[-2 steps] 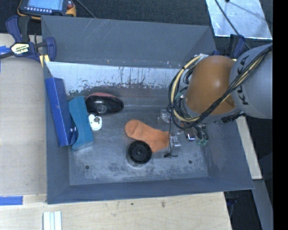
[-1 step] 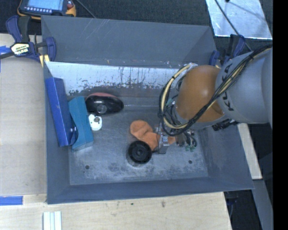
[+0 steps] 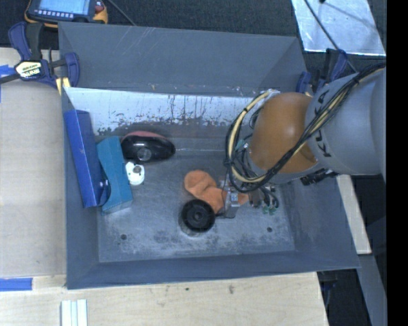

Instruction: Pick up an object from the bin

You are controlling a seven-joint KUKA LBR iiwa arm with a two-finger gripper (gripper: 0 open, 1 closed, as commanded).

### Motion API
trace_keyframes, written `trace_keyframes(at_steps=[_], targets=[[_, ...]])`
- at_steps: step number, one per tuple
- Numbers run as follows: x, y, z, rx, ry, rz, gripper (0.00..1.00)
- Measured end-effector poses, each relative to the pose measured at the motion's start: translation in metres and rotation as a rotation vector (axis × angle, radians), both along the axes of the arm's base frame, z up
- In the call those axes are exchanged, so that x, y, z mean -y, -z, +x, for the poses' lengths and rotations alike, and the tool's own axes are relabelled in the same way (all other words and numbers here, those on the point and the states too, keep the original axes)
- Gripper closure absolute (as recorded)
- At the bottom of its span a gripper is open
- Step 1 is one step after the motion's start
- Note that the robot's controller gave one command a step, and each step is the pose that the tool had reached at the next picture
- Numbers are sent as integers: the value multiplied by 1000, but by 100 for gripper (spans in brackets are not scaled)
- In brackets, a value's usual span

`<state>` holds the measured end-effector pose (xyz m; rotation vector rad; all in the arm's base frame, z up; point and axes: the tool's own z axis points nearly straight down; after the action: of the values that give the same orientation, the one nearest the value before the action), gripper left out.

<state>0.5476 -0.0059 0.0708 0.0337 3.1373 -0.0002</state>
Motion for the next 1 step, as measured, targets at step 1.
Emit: trace_keyframes(at_steps=[1], targets=[[2,0,9,-1,3,0,100]])
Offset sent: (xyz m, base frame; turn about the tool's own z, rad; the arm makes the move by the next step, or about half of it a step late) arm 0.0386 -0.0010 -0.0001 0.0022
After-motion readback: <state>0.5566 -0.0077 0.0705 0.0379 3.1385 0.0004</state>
